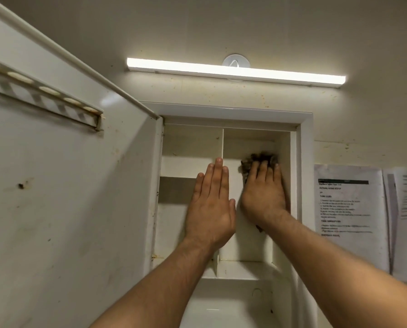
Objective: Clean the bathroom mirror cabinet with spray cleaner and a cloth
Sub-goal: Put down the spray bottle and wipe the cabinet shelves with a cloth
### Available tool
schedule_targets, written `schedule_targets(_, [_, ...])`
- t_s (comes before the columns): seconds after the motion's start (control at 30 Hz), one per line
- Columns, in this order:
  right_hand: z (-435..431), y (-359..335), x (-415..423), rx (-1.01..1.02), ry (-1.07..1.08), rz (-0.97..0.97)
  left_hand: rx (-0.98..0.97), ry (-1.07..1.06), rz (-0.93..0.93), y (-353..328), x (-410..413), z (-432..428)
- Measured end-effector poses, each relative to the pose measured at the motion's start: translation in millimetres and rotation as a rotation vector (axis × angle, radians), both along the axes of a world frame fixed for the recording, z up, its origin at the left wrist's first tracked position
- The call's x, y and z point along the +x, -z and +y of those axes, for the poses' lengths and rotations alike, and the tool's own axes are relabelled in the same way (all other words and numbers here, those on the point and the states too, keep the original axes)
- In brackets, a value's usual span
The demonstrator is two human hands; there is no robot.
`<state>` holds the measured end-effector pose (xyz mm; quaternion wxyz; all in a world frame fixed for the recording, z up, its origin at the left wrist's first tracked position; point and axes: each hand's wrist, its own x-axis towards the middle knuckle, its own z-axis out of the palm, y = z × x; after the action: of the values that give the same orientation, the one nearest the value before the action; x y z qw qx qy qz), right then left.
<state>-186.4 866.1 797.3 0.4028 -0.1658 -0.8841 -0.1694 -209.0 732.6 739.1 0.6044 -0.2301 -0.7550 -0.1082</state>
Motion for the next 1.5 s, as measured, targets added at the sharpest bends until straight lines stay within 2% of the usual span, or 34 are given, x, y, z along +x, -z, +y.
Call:
schedule_targets(0.13, [-12.5,67.0,14.5,0.233,0.175,-0.247,-0.021,-0.013,-0.006,2.1,1.4,-3.2])
schedule_targets(0.23, [-5.6,82.6,30.7,0.417,0.267,-0.388,-0.010,-0.016,-0.016,2.7,1.5,-2.4])
schedule_targets(0.33, [-2.0,38.2,35.9,0.546,0.345,-0.311,-0.001,0.000,-0.018,2.2,1.9,-1.0])
schedule_targets(0.43, [-2.3,-32.6,41.9,0.529,0.404,-0.232,-0.001,0.026,-0.018,3.0,1.2,-2.2])
schedule_targets(0.5, [1.9,-57.1,46.4,0.528,0.447,-0.251,-0.005,0.020,-0.009,3.5,0.3,-2.7])
schedule_targets(0.57, [4.3,-52.0,52.6,0.579,0.481,-0.313,-0.008,0.014,-0.019,3.0,1.8,-2.4])
schedule_targets(0.63, [3.1,-25.5,56.6,0.603,0.435,-0.388,-0.002,-0.008,-0.030,2.5,1.6,-2.1])
schedule_targets(0.8, [11.7,66.4,81.0,0.533,0.057,-0.673,-0.003,-0.043,-0.051,3.3,4.9,-0.3])
schedule_targets(0.87, [19.9,72.3,88.7,0.516,-0.020,-0.774,0.018,-0.053,-0.048,4.2,4.4,1.6])
schedule_targets(0.93, [25.1,47.0,94.1,0.516,-0.030,-0.747,0.019,-0.062,-0.049,3.7,5.3,3.0])
schedule_targets(1.07, [37.6,-31.6,91.8,0.693,0.047,-0.350,-0.003,-0.086,-0.060,4.8,8.7,2.2])
schedule_targets(1.13, [39.9,-47.2,89.4,0.691,0.128,-0.288,-0.015,-0.100,-0.080,7.8,12.6,2.0])
schedule_targets(1.23, [34.9,-22.8,81.4,0.646,0.109,-0.289,-0.040,-0.130,-0.109,20.4,16.5,-1.6])
schedule_targets(1.4, [29.2,54.7,75.9,0.522,-0.010,-0.425,-0.102,-0.130,-0.162,36.6,20.4,-9.1])
schedule_targets(1.43, [26.6,66.6,74.1,0.469,-0.037,-0.432,-0.110,-0.144,-0.163,37.6,20.6,-9.4])
schedule_targets(1.5, [21.4,86.2,68.8,0.238,-0.137,-0.458,-0.109,-0.148,-0.176,36.6,21.5,-9.6])
